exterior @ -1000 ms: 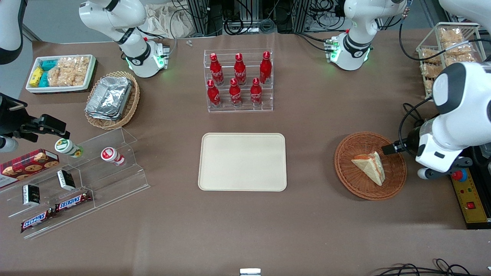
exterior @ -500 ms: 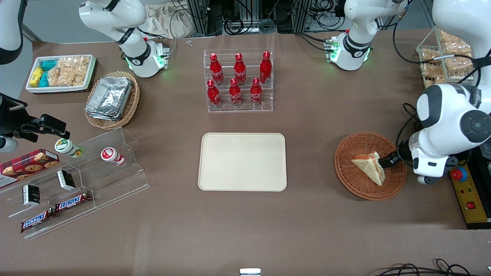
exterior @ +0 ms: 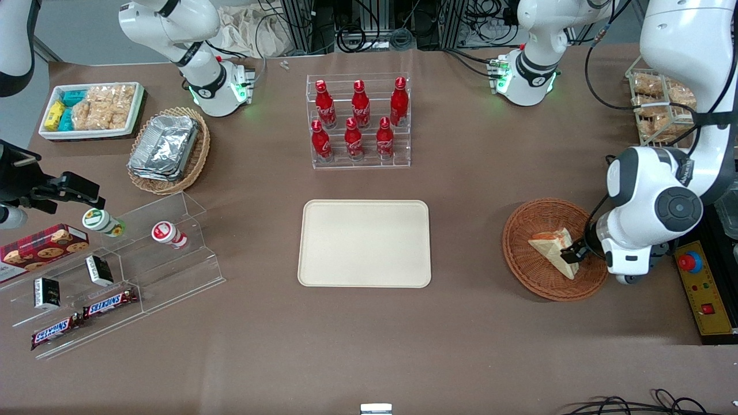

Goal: Place sandwich from basket to tray
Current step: 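Lower the left gripper and close it on the sandwich's wrapped end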

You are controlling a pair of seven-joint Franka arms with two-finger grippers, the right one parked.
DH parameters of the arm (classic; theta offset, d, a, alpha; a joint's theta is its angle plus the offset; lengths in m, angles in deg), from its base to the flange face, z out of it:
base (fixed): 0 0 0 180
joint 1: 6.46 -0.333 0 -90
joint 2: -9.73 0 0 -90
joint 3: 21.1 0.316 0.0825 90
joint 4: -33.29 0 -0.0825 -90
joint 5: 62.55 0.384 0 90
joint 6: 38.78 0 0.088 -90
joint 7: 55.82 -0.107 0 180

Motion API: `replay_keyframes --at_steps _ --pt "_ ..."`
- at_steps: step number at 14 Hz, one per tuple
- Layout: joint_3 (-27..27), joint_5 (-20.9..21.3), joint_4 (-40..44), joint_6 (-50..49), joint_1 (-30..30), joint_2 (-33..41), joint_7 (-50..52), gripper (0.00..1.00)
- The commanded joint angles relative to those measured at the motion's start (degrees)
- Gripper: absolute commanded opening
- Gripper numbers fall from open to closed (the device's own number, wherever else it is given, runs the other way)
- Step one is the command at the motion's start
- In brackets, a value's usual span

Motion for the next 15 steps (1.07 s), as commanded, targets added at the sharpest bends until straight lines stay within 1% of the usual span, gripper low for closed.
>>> replay_keyframes --at_steps 1,7,13,15 --pt "-0.35 1.42 -0.25 1.78 0.07 -0.75 3.22 1.00" --pt "-0.35 1.42 -2.71 2.05 -0.02 -0.58 3.22 1.00" --pt "-0.43 1.42 -2.80 2.22 -0.02 -1.71 3.22 1.00" --pt "-0.44 1.33 -3.15 4.32 -0.02 -2.51 3.22 1.00"
